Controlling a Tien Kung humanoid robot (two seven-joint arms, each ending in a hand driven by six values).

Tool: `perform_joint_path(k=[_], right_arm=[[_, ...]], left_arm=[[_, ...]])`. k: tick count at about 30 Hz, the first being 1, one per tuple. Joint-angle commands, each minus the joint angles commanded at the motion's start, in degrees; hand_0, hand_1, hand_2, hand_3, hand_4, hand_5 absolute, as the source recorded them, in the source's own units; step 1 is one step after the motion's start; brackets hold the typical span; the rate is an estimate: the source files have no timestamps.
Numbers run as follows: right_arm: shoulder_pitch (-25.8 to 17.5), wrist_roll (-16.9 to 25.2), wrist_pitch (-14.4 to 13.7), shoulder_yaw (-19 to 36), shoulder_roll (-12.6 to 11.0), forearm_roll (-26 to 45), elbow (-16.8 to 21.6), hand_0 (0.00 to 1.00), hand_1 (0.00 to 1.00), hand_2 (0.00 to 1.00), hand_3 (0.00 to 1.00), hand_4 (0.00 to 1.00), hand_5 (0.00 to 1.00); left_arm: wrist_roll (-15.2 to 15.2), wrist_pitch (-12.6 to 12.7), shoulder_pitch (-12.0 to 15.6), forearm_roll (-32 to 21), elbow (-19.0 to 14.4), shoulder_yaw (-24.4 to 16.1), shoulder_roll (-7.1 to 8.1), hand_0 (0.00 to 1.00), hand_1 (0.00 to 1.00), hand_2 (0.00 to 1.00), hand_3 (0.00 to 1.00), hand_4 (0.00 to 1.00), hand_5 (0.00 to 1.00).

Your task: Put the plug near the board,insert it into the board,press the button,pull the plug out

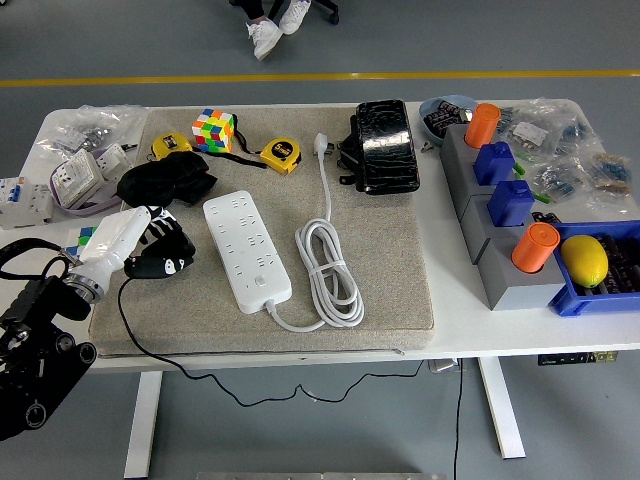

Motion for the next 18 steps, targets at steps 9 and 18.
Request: perform_joint_path(k=[9, 18], right_arm=[[-0.2, 0.0, 0.0, 0.0, 0.0, -0.1, 0.0, 0.559, 0.65, 0.63, 0.536, 0.912, 0.443], [0.2, 0.0, 0.0, 0.2, 0.3, 0.0, -0.3, 0.559, 0.65, 0.63, 0.536, 0.912, 0.444]], left_arm=[[-0.7, -0.3, 1.1, -0.7, -1.9, -1.2, 0.62, 0.485, 0.652, 0.668, 0.684, 0.998, 0.297], [-3.9, -0.8, 2.3, -8.8, -6.9, -4.7, 0.82, 0.487, 0.649, 0.665, 0.683, 0.998, 0.345]])
